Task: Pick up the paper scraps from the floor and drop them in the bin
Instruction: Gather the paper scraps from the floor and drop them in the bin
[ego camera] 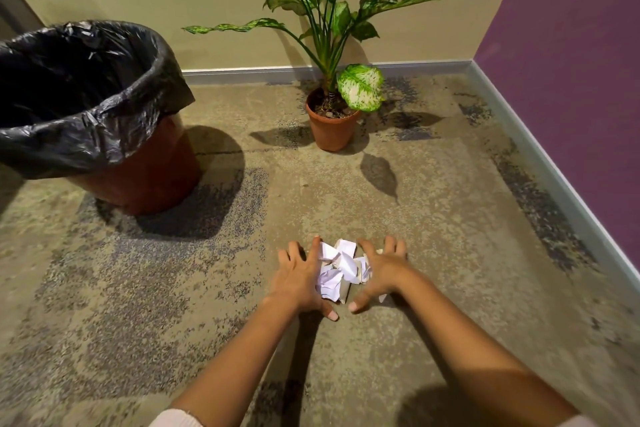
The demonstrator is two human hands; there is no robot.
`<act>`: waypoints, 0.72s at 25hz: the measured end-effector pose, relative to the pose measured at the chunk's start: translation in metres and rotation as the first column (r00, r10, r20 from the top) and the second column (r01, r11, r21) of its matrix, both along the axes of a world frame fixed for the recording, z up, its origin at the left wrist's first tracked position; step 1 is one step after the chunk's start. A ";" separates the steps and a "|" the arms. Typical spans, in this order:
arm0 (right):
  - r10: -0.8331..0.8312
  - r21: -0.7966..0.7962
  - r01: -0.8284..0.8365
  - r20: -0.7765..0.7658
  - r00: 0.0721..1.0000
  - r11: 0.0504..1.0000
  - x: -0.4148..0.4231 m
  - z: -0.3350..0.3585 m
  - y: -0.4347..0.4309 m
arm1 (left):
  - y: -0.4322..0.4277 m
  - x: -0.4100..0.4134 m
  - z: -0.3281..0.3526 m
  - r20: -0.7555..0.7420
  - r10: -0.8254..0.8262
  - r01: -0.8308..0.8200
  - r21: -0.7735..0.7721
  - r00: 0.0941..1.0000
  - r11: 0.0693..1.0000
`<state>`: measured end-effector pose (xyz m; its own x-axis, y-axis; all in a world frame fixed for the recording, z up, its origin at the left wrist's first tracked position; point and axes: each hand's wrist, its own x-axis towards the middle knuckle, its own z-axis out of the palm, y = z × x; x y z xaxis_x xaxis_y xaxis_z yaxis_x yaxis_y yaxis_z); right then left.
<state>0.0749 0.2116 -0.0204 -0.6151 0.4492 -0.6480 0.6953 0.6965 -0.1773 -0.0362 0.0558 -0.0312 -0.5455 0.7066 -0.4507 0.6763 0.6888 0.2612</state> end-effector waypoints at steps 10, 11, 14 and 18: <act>0.047 0.021 -0.043 -0.199 0.979 0.999 -0.026 -0.006 -0.029 | 0.004 -0.003 0.000 0.077 0.005 -0.023 0.232 0.997 0.972; 0.050 0.030 -0.044 -0.232 0.972 0.999 -0.025 -0.007 -0.029 | 0.003 -0.001 -0.002 0.065 0.024 -0.040 0.257 0.998 0.965; 0.038 0.029 -0.031 -0.326 0.945 0.999 -0.026 -0.006 -0.029 | 0.004 0.004 -0.004 0.064 0.126 -0.140 0.342 0.990 0.929; -0.091 -0.062 0.071 -0.441 0.893 0.996 -0.025 -0.004 -0.028 | -0.002 -0.002 0.002 0.159 0.305 -0.344 0.418 0.939 0.841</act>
<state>0.0496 0.1838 -0.0244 -0.8055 0.4875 -0.3370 0.5915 0.6258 -0.5085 -0.0385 0.0538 -0.0291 -0.7527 0.6292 -0.1940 0.3967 0.6686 0.6290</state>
